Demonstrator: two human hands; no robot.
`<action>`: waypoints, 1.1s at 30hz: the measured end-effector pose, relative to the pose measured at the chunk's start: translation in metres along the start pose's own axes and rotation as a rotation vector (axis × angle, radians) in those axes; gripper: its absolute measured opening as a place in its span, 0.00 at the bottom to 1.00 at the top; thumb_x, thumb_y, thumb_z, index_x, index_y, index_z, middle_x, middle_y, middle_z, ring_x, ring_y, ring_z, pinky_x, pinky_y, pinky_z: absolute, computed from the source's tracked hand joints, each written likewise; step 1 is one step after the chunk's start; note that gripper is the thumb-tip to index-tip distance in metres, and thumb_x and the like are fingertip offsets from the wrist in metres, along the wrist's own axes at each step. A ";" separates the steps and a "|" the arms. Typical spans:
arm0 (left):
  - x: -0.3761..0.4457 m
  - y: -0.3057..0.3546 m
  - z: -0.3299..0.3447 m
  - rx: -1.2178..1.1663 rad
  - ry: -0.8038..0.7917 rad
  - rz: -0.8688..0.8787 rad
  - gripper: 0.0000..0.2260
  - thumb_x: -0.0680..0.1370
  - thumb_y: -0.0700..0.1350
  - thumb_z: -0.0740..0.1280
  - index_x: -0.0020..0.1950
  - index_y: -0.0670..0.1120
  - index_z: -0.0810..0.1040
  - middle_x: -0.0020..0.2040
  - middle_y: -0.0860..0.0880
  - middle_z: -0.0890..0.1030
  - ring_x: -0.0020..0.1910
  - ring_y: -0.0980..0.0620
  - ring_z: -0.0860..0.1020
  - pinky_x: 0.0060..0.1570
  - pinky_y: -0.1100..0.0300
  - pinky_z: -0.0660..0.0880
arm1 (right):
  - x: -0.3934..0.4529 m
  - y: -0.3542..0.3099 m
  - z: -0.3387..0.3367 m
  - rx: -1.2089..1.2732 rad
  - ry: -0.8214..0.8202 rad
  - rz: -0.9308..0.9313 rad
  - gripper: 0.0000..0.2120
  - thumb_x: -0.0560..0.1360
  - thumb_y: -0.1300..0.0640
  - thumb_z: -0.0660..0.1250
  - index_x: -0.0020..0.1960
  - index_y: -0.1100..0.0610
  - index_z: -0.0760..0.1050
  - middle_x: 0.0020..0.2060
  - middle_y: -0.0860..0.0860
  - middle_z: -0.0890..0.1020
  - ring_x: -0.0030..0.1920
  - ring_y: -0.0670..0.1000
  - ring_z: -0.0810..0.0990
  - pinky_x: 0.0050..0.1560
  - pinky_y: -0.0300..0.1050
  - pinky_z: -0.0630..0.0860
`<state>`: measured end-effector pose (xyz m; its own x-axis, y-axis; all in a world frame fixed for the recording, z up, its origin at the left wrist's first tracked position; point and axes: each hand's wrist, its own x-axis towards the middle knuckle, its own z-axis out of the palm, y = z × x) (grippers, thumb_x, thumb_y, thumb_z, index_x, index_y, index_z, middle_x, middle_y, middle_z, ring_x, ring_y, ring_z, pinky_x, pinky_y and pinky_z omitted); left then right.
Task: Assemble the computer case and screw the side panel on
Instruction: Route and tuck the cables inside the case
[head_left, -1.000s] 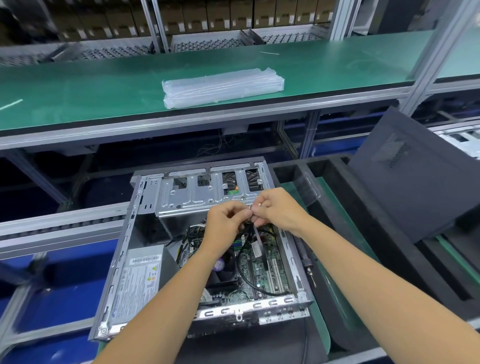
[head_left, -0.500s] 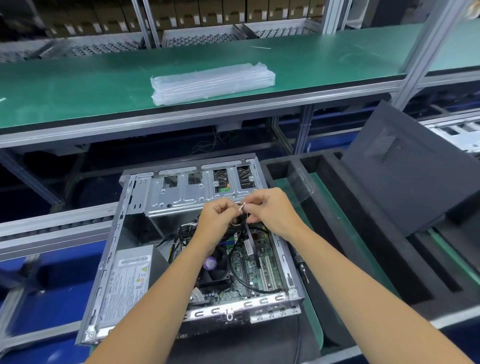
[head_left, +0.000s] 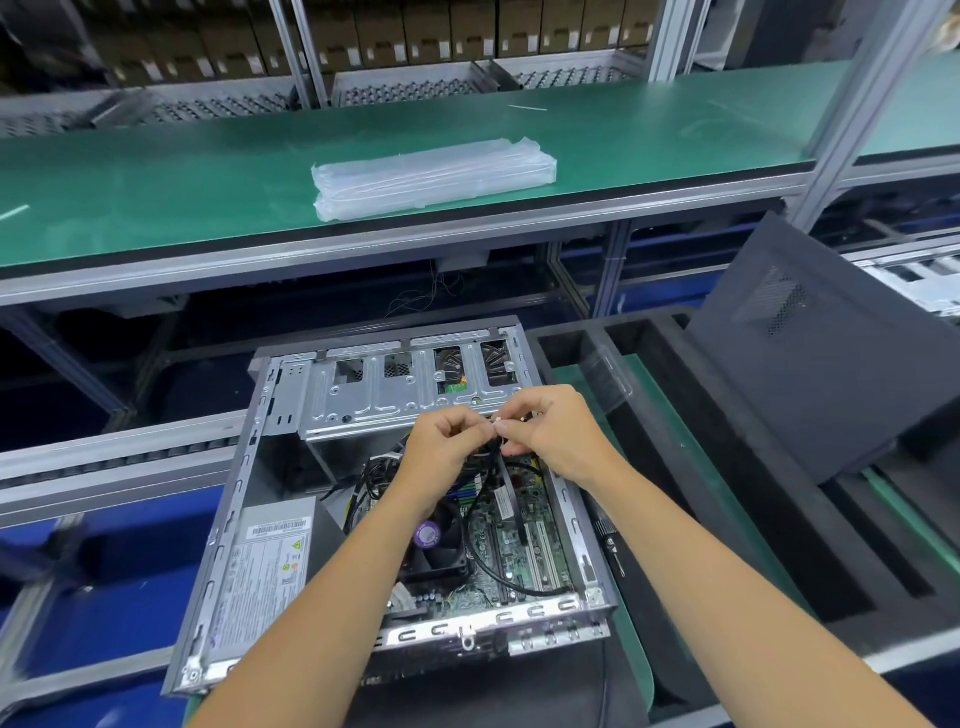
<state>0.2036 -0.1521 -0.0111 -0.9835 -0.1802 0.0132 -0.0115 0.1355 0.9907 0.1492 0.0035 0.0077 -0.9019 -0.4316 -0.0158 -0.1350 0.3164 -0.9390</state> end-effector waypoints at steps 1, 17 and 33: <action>0.000 0.000 0.000 -0.002 0.006 0.003 0.07 0.74 0.39 0.69 0.36 0.46 0.82 0.32 0.49 0.78 0.33 0.56 0.73 0.36 0.67 0.71 | 0.000 0.000 0.000 0.000 -0.004 0.006 0.07 0.74 0.65 0.74 0.40 0.55 0.82 0.37 0.53 0.84 0.34 0.53 0.86 0.45 0.55 0.84; 0.001 -0.005 -0.004 0.087 -0.032 0.051 0.08 0.73 0.39 0.70 0.35 0.48 0.80 0.29 0.54 0.75 0.30 0.58 0.72 0.35 0.69 0.70 | -0.003 -0.006 0.002 -0.201 -0.048 -0.022 0.11 0.75 0.64 0.72 0.37 0.53 0.77 0.33 0.47 0.82 0.32 0.47 0.85 0.39 0.46 0.81; 0.002 -0.004 -0.002 0.071 -0.023 0.021 0.07 0.73 0.39 0.69 0.34 0.42 0.78 0.33 0.42 0.74 0.34 0.51 0.71 0.39 0.56 0.71 | -0.007 -0.003 0.001 -0.109 0.019 -0.039 0.07 0.74 0.65 0.72 0.39 0.58 0.79 0.27 0.45 0.81 0.31 0.46 0.84 0.39 0.46 0.81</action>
<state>0.2025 -0.1550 -0.0142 -0.9877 -0.1539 0.0294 -0.0033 0.2083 0.9781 0.1566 0.0048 0.0099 -0.9026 -0.4297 0.0275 -0.2131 0.3904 -0.8956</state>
